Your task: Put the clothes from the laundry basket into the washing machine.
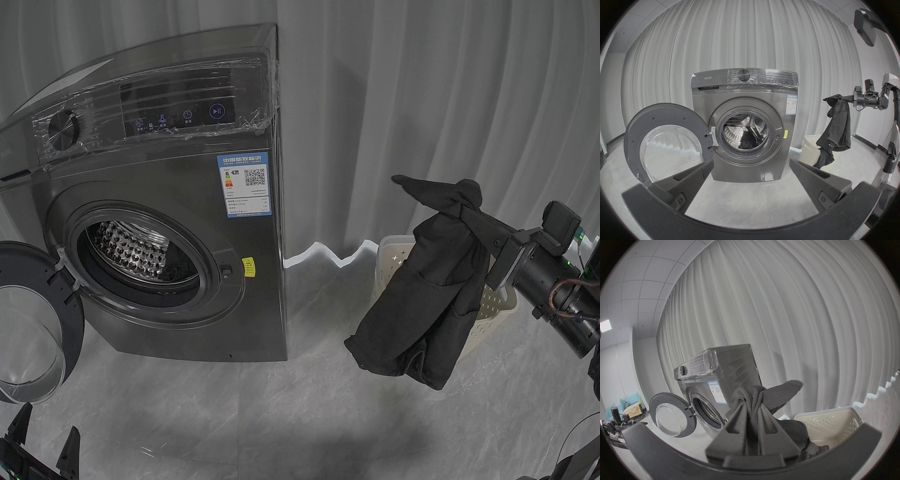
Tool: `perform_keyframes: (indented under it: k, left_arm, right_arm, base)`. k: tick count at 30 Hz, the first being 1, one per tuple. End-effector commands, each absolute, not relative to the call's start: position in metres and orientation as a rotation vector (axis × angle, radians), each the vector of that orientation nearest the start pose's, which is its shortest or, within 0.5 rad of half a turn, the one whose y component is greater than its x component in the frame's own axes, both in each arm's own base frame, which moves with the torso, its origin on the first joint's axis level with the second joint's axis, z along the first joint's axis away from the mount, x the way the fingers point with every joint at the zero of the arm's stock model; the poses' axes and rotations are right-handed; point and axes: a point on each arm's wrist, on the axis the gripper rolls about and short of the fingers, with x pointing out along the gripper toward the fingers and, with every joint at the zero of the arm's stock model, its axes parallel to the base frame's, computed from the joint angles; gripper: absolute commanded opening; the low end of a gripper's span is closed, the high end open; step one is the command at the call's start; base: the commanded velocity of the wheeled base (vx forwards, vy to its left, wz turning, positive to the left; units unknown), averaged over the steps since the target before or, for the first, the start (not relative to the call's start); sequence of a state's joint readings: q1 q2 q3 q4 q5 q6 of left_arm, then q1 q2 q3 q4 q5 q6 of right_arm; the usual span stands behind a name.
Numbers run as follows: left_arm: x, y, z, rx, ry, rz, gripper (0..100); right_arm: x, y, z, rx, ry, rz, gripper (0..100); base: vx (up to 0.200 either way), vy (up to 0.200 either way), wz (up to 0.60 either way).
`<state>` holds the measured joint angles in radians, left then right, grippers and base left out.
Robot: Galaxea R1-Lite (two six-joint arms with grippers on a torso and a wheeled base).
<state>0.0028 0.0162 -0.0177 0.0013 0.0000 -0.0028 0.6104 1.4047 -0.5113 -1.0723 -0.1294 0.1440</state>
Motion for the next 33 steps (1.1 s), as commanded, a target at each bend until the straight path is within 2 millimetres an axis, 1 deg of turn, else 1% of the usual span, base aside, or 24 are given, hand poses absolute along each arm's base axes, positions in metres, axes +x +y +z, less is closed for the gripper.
perform_keyframes:
  k: [1,9,13,18,22,33]
  left_arm:
    - [-0.0228,-0.0001,0.0753,-0.003,0.002,0.003,100]
    - [-0.0228,-0.0001,0.0753,-0.003,0.002,0.003,100]
    - [-0.0228,-0.0001,0.0753,-0.003,0.002,0.003,100]
    - [-0.0228,-0.0001,0.0753,-0.003,0.002,0.003,100]
    - [-0.0228,-0.0001,0.0753,-0.005,0.002,0.003,100]
    - [-0.0228,-0.0001,0.0753,-0.005,0.002,0.003,100]
  right_arm:
    - [0.1817,0.1231,0.2235,0.204,-0.127,0.489,0]
    - [0.1846,0.1211,0.2200,0.193,-0.109,0.458,0]
    - [0.1875,0.1179,0.2194,0.194,-0.108,0.403,0]
    - [0.1890,0.1180,0.2183,0.194,-0.104,0.369,0]
    - [0.1906,0.1195,0.2167,0.197,-0.099,0.302,0]
    - [0.1916,0.1212,0.2138,0.196,-0.081,0.295,0]
  base:
    - [-0.200,0.000,0.00]
    - [-0.200,0.000,0.00]
    - [-0.200,0.000,0.00]
    - [0.000,0.000,0.00]
    - [0.000,0.000,0.00]
    - [0.000,0.200,0.00]
